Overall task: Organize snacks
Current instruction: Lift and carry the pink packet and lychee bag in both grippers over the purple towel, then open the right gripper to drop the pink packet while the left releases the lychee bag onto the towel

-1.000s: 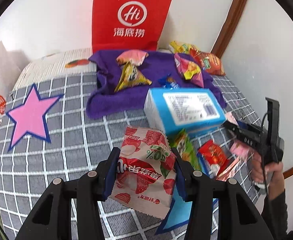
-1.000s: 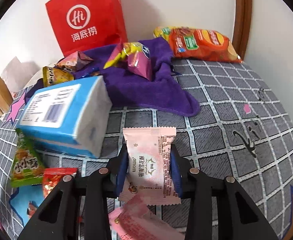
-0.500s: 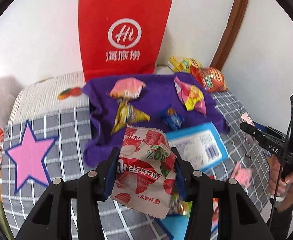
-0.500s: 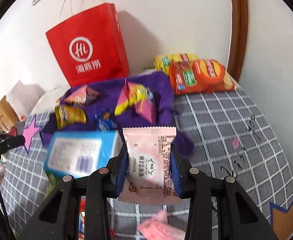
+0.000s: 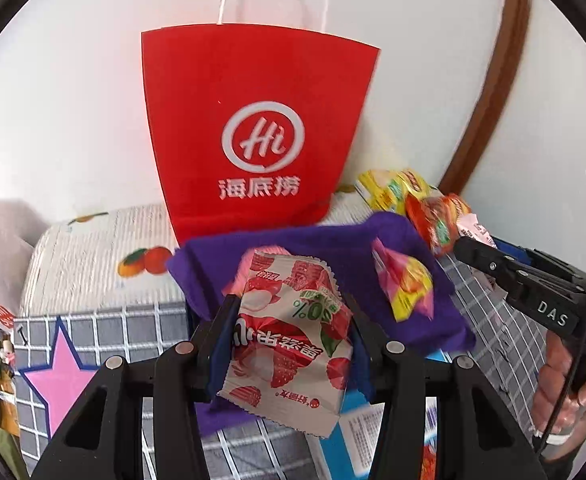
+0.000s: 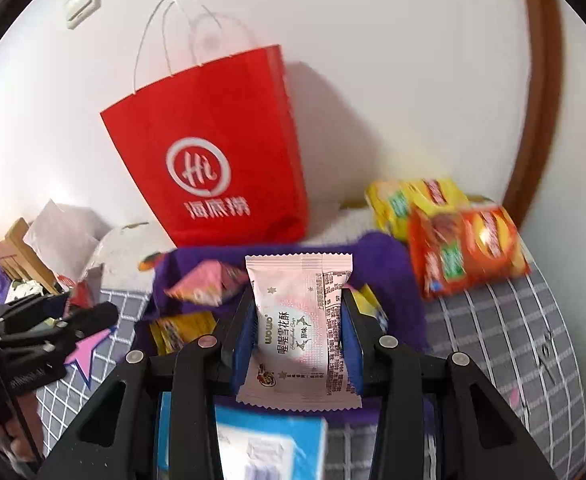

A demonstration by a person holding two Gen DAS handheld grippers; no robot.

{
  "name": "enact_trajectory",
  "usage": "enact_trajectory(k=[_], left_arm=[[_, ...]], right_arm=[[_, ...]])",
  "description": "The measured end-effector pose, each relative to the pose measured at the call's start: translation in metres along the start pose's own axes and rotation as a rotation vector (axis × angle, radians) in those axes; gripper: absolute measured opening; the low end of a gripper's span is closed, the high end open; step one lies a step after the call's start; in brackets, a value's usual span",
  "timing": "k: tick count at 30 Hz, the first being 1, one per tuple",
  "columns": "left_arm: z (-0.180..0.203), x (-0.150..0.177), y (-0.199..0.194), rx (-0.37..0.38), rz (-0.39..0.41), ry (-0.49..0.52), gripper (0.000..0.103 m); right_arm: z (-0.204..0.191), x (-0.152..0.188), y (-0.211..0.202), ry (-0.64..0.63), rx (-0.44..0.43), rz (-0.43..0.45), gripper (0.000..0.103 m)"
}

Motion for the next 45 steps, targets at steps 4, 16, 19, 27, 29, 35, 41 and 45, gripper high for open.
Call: enact_trajectory(k=[4, 16, 19, 27, 29, 35, 41, 45], left_arm=[[-0.005, -0.012, 0.016, -0.013, -0.005, -0.020, 0.047], [-0.019, -0.012, 0.067, -0.032, -0.080, -0.040, 0.047], [-0.023, -0.011, 0.073, -0.027, -0.096, -0.057, 0.047], [-0.025, -0.008, 0.081, -0.008, -0.119, -0.067, 0.047], [-0.024, -0.007, 0.083, -0.012, -0.124, -0.064, 0.047], [-0.023, -0.007, 0.084, -0.008, -0.126, -0.061, 0.047], [-0.021, -0.005, 0.085, 0.001, -0.135, -0.061, 0.047], [-0.017, -0.003, 0.087, 0.013, -0.143, -0.060, 0.047]], right_arm=[[-0.008, -0.016, 0.015, -0.042, 0.025, -0.007, 0.039], [0.008, -0.005, 0.075, -0.014, -0.060, -0.139, 0.039], [0.016, 0.009, 0.089, -0.031, -0.039, -0.215, 0.039], [0.017, 0.025, 0.103, -0.035, -0.089, -0.288, 0.039], [0.011, 0.029, 0.107, -0.034, -0.123, -0.316, 0.040], [0.007, 0.038, 0.117, -0.026, -0.127, -0.373, 0.040], [0.001, 0.040, 0.115, -0.056, -0.114, -0.376, 0.040], [0.001, 0.039, 0.113, -0.065, -0.110, -0.383, 0.040]])
Point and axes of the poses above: each gripper's, at about its wrist camera, not at the fingertips, and y roughly the way its jaws point, z to its right, x to its underside, the point moved 7 cm from there along y, roughly the way its jaws point, and after that the axes turned 2 degrees about -z, right-handed, at the moved point
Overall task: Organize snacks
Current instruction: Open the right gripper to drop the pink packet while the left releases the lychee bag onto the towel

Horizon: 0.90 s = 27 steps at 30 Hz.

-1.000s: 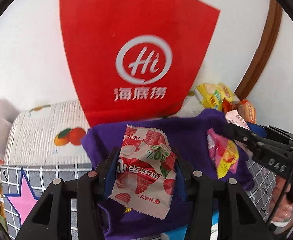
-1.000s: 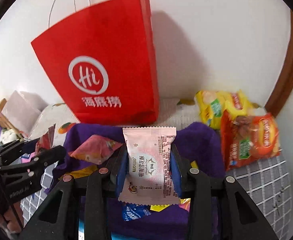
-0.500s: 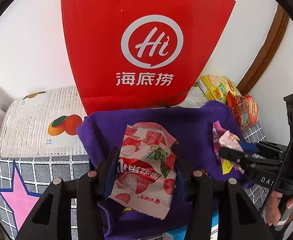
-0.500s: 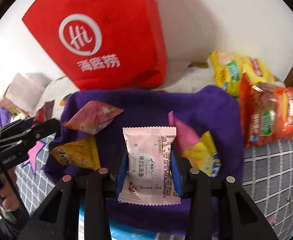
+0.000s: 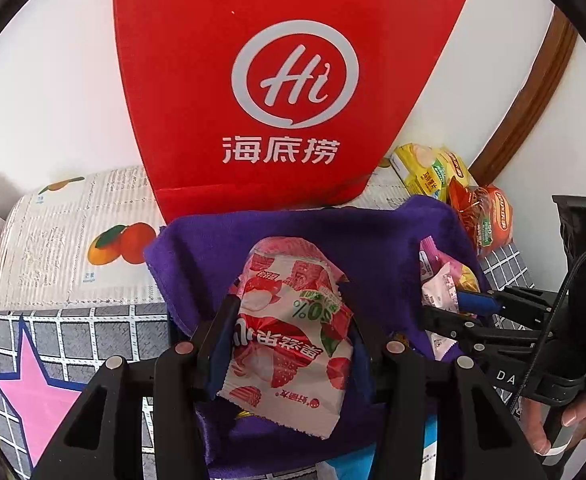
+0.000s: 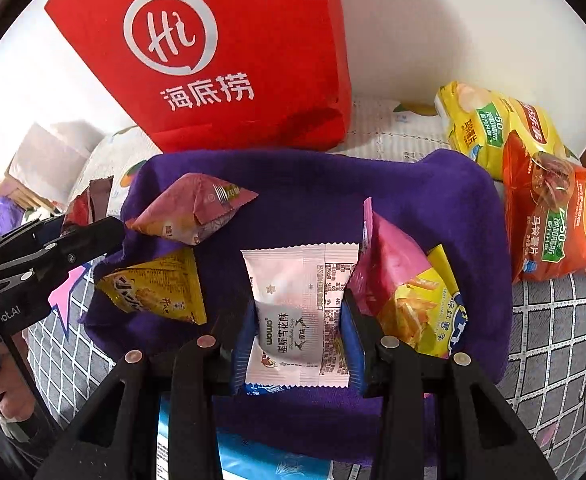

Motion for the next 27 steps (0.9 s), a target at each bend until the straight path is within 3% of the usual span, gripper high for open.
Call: enact_trajectory(k=[14, 27], left_arm=[[0.006, 0.006, 0.018, 0.042, -0.044, -0.008, 0.047], [0.013, 0.008, 0.026, 0.060, -0.053, 0.005, 0.050]], right_arm=[[0.000, -0.002, -0.017, 0.024, -0.060, 0.029, 0.051], [0.003, -0.003, -0.030, 0.020, -0.027, 0.066, 0.051]])
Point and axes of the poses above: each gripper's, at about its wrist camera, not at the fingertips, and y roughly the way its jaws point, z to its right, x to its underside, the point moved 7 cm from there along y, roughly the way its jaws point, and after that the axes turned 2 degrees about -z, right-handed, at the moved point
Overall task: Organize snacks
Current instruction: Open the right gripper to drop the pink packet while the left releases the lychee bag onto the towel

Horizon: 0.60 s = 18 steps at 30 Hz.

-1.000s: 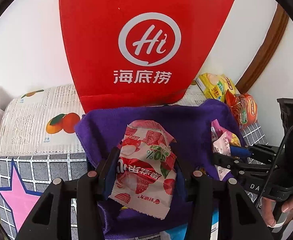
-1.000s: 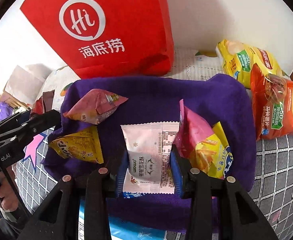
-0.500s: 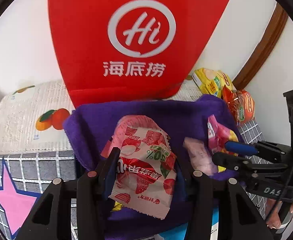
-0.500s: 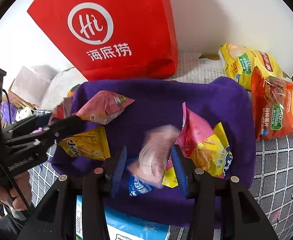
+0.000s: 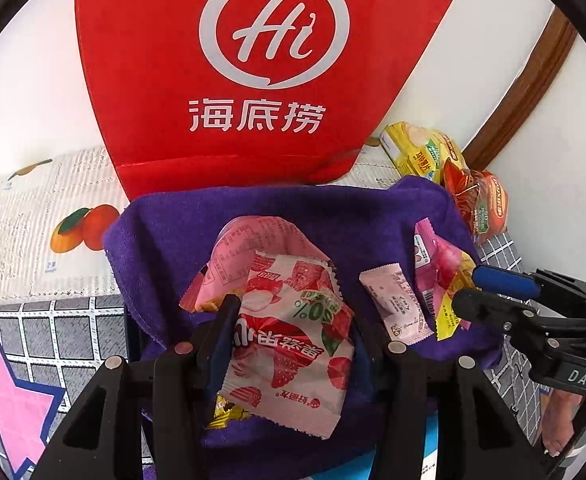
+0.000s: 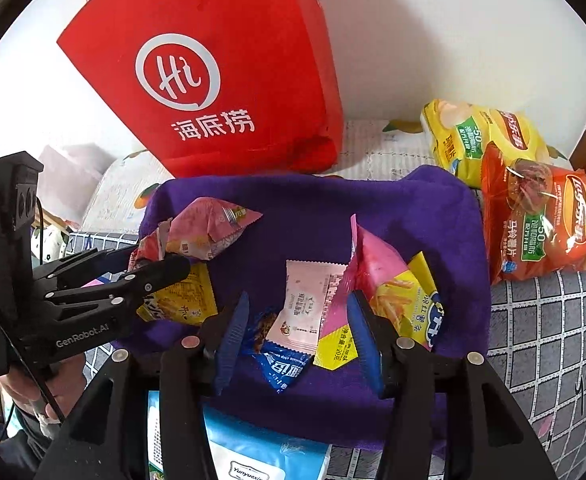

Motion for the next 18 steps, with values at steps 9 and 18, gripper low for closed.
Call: enact_trajectory(k=[9, 18], left_arm=[[-0.001, -0.003, -0.008, 0.029, 0.007, -0.013, 0.056], [0.002, -0.002, -0.015, 0.023, 0.026, 0.000, 0.062]], right_arm=[[0.000, -0.002, -0.017, 0.001, -0.005, 0.050, 0.058], [-0.005, -0.002, -0.018, -0.024, 0.013, 0.052, 0.059]])
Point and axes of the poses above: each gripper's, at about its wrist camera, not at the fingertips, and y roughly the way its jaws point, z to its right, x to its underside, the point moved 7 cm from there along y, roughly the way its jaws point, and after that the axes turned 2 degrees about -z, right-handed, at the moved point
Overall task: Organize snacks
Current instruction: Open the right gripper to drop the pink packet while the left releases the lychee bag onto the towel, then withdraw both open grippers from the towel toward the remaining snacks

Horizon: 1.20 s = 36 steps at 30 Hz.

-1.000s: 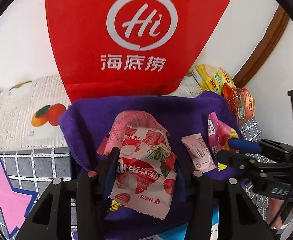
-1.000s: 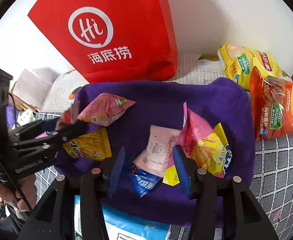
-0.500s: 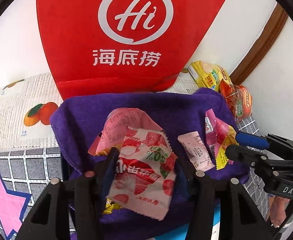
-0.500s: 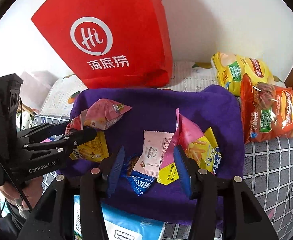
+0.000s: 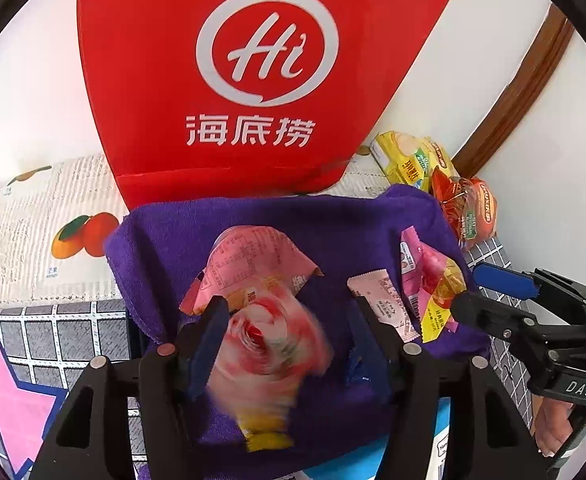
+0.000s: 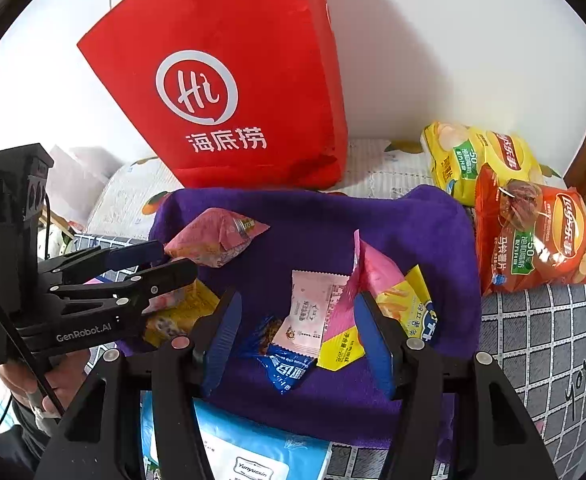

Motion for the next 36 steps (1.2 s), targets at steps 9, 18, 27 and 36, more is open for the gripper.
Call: enact_trajectory(k=[9, 18, 27, 36], left_arm=[[0.005, -0.002, -0.012, -0.004, 0.020, 0.019, 0.063], [0.007, 0.000, -0.019, -0.019, 0.003, 0.009, 0.065], [0.025, 0.008, -0.028, -0.016, -0.016, 0.028, 0.065], [0.060, 0.025, -0.067, -0.028, 0.044, 0.103, 0.069]], right_arm=[[0.001, -0.004, -0.012, -0.038, 0.089, 0.059, 0.059], [-0.010, -0.010, -0.037, -0.019, 0.169, 0.145, 0.059], [0.000, 0.044, -0.093, -0.012, 0.288, 0.189, 0.066], [0.047, 0.157, -0.107, 0.104, 0.303, 0.125, 0.069]])
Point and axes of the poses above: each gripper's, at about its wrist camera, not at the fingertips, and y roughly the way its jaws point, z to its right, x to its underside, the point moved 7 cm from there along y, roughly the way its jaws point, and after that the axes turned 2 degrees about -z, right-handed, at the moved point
